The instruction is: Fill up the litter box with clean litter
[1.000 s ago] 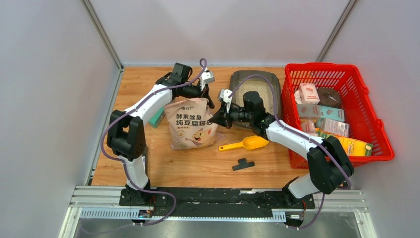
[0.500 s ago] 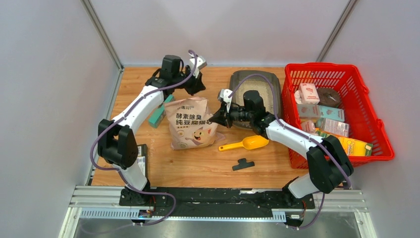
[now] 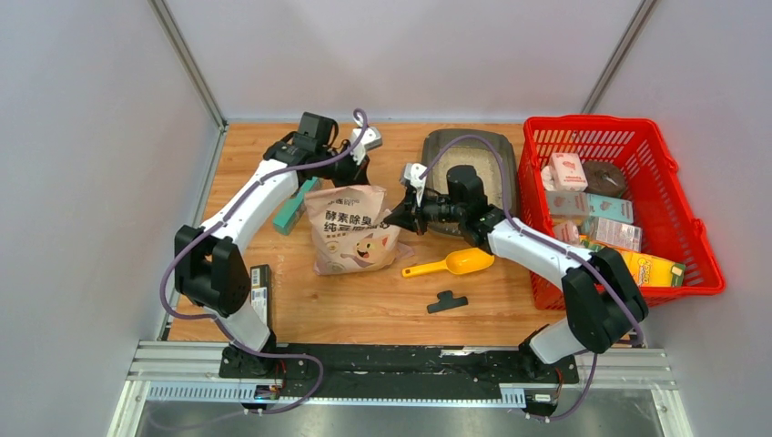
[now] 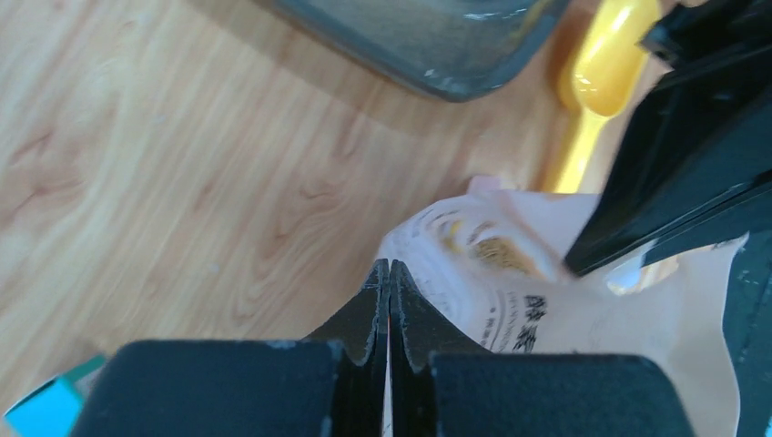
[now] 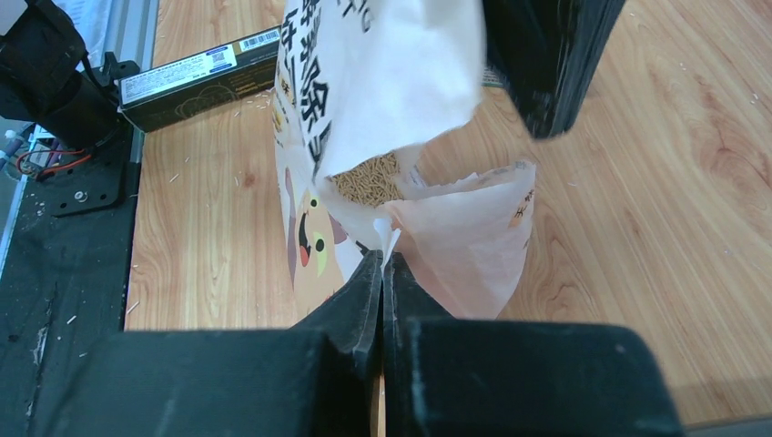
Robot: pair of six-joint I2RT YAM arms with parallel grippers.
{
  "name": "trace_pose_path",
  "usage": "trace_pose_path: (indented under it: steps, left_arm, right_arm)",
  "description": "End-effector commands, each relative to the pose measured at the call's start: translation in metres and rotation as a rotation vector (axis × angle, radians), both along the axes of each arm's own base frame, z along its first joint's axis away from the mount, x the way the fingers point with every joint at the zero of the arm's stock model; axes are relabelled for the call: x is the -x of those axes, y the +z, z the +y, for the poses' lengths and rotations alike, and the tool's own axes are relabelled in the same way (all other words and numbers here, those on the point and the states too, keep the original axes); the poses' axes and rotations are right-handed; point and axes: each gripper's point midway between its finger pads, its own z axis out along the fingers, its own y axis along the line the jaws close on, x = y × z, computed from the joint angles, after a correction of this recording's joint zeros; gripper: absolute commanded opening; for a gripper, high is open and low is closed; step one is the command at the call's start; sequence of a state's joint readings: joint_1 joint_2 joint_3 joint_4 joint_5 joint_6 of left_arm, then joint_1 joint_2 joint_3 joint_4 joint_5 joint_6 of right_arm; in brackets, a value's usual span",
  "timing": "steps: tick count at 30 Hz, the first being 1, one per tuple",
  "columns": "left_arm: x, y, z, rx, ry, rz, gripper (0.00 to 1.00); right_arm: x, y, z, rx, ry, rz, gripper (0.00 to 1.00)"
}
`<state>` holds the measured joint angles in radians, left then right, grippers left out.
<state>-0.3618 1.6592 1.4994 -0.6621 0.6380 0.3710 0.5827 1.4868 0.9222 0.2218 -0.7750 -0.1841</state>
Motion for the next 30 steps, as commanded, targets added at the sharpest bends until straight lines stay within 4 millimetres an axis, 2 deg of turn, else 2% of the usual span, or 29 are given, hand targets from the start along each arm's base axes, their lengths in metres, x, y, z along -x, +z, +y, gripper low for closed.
trace_pose_path:
  steps: [1,5,12,20,23,30]
  left_arm:
    - [0.026,0.0,-0.032,0.048,-0.129,0.033,0.0]
    - [0.028,0.005,-0.046,0.081,-0.144,0.021,0.0]
    - [0.037,0.004,-0.057,0.139,-0.174,0.057,0.0]
    - [0.056,0.003,-0.072,0.239,-0.284,0.151,0.0]
    - [0.058,0.004,-0.075,0.26,-0.3,0.166,0.0]
    - [0.052,0.004,-0.077,0.261,-0.293,0.14,0.0]
  right_arm:
    - [-0.012,0.021,0.003,-0.035,0.001,-0.068,0.0]
    - [-0.013,0.017,0.003,-0.03,-0.003,-0.059,0.0]
    - [-0.015,0.014,0.003,-0.022,0.001,-0.069,0.0]
    - [-0.027,0.012,0.0,0.004,0.004,-0.108,0.0]
    - [-0.032,0.012,-0.004,0.024,0.005,-0.115,0.0]
    - [-0.03,0.007,-0.015,0.08,0.017,-0.133,0.06]
